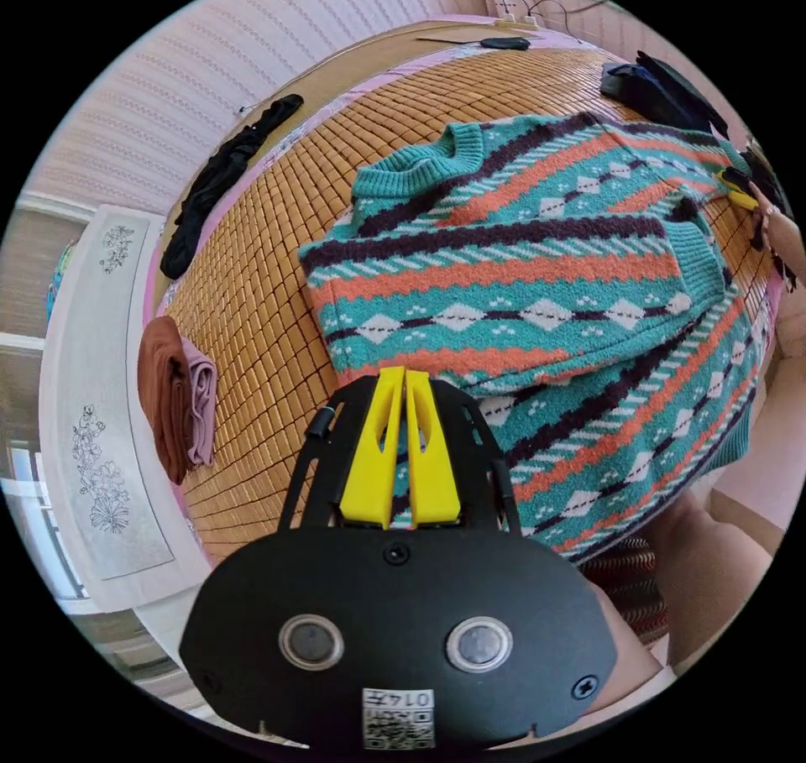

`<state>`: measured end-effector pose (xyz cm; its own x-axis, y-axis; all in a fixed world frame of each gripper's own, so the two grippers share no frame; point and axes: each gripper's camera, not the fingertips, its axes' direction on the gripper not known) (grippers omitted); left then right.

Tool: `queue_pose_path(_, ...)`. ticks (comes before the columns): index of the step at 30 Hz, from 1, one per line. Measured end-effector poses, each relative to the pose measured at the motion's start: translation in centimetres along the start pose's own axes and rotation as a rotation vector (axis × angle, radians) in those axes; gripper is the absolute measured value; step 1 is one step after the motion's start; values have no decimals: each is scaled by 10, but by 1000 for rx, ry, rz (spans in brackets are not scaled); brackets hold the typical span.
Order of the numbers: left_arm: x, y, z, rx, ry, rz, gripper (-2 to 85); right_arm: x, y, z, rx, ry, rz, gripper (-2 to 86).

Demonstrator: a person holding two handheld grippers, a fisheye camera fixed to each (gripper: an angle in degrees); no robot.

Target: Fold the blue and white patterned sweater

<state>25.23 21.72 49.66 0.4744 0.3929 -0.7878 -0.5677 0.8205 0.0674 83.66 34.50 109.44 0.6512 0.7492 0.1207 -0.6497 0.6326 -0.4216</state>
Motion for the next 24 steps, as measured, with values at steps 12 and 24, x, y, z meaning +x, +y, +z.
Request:
queue_pose_path(12,-31,3,48,98,534,-150,-6,-110,64,-81,-5,-735,-426,21)
queue_pose_path(24,-172,48,34,241,725,-514,109,-274,320,24,-835,-250,-1214,1)
